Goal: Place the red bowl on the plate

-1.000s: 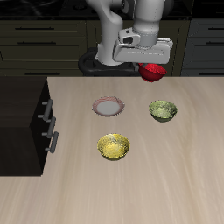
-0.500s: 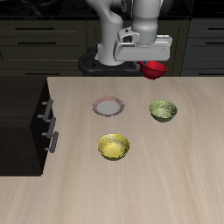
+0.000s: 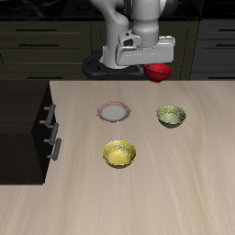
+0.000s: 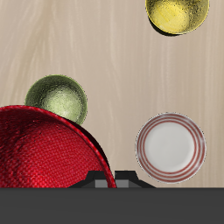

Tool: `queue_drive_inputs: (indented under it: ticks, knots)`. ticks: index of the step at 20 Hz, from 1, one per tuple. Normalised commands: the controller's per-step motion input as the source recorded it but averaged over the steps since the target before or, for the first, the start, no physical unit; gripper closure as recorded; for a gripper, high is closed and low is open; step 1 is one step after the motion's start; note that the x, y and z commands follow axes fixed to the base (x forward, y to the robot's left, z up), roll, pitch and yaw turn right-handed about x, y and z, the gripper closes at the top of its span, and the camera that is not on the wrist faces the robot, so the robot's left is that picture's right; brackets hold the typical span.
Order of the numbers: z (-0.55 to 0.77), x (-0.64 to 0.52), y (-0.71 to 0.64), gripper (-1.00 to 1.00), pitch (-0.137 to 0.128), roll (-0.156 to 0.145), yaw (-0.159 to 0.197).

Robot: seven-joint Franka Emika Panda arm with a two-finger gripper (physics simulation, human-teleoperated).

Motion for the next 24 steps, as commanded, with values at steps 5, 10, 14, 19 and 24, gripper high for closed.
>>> queue_drive_inputs:
  ticks: [5,10,14,19,24]
  knots:
    - [-0.08,-0.10,-0.01,1.00,0.034,0.049,-0.025]
    - [0.04,-0.11,-0.18,1.00,-0.026,-0.035,0.032]
    - [0.00,-0.03,-0.28,1.00,-0.001,-0.059,-0.005]
    - [0.04,0.05,-0.35,1.00,-0.018,-0.079,0.026]
    - [0.00,-0.04,-0.07,1.00,-0.005,-0.030,-0.006]
